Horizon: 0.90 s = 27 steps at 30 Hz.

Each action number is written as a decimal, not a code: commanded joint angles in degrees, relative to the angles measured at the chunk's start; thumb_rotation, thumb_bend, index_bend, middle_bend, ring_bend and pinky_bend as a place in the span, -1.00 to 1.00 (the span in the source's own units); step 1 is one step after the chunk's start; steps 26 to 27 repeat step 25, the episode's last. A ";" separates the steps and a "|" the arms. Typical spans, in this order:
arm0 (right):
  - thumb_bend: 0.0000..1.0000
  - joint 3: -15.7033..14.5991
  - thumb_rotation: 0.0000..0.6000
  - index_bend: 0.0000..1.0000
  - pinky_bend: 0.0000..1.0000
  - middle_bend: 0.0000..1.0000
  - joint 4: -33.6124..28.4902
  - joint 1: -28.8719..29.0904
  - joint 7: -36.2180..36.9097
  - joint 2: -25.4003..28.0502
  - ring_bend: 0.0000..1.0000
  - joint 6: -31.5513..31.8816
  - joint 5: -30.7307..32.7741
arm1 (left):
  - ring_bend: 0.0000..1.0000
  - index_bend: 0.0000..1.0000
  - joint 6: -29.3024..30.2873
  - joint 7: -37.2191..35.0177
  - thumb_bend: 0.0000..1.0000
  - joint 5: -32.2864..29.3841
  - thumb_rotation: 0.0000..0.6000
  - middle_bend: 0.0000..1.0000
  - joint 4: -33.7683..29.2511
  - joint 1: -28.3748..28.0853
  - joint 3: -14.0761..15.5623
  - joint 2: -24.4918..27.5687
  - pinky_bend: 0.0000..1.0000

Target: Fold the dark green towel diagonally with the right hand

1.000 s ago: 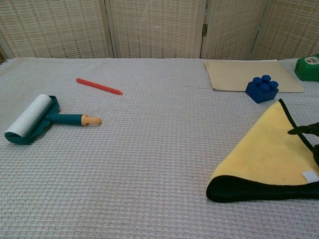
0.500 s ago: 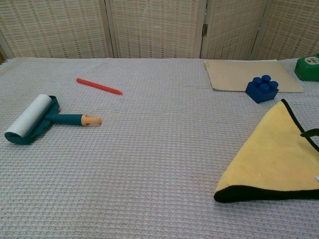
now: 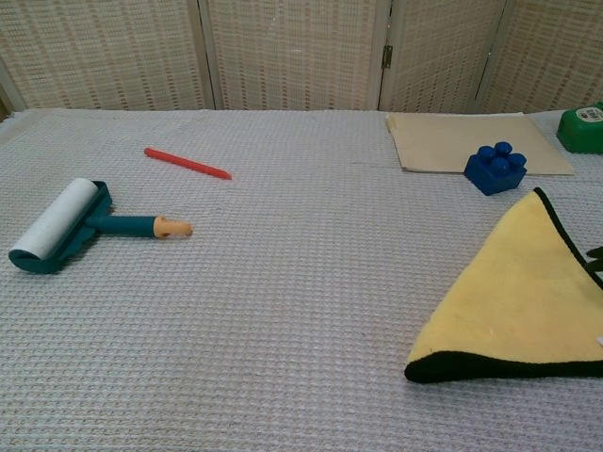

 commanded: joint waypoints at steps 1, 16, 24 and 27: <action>0.09 -0.41 1.00 -1.00 -1.00 -1.00 -2.01 -0.47 -2.08 1.65 -1.00 0.58 -0.73 | -1.00 -1.00 0.26 0.11 0.29 0.09 1.00 -0.97 -0.17 0.10 0.00 0.02 -1.00; -0.01 5.01 1.00 -1.00 -1.00 -1.00 -17.95 -11.06 -7.02 10.88 -1.00 20.83 3.78 | -1.00 -1.00 1.56 3.85 0.29 3.36 1.00 -1.00 -3.63 0.68 2.04 0.17 -1.00; -0.01 7.72 1.00 -1.00 -1.00 -1.00 -24.02 -16.42 -23.34 8.72 -1.00 26.34 7.08 | -1.00 -1.00 0.37 5.72 0.29 4.33 1.00 -1.00 -7.20 0.80 3.57 1.44 -1.00; -0.01 7.72 1.00 -1.00 -1.00 -1.00 -25.15 -16.77 -23.07 9.06 -1.00 26.55 6.86 | -1.00 -1.00 0.86 5.65 0.29 4.75 1.00 -1.00 -7.45 1.00 3.69 1.57 -1.00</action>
